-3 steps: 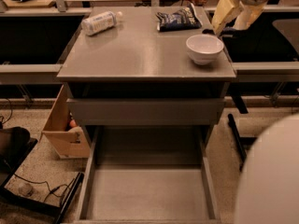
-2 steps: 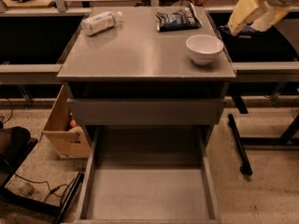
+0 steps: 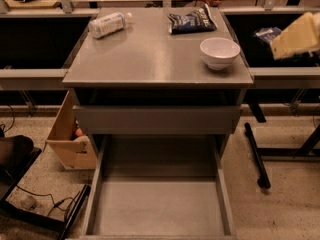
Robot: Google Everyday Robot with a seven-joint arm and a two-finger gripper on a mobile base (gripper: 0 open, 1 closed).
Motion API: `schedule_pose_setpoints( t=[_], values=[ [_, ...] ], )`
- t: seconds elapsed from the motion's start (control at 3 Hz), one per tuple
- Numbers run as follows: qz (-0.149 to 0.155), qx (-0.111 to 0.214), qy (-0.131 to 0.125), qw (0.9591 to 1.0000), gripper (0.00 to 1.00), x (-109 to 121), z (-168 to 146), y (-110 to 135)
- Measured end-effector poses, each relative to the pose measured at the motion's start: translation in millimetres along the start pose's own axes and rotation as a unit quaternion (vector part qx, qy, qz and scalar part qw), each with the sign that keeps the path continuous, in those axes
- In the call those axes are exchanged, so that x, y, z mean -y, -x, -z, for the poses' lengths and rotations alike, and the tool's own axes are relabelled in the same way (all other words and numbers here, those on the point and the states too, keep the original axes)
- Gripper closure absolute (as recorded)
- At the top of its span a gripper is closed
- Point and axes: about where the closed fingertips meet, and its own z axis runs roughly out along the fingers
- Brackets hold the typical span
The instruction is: Place rxbar blueberry into middle drawer
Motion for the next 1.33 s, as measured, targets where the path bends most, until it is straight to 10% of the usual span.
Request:
schedule_pose_setpoints(
  t=[0.33,1.0,1.33],
  values=[
    [-0.023,-0.043,0.006,0.9988,1.00,22.5,-83.9,-60.3],
    [-0.025,-0.033,0.028,0.9988,1.00,6.6,-111.4,-70.9],
    [-0.027,-0.022,0.099,0.9945,1.00,-38.6,-202.5,-108.1]
  ],
)
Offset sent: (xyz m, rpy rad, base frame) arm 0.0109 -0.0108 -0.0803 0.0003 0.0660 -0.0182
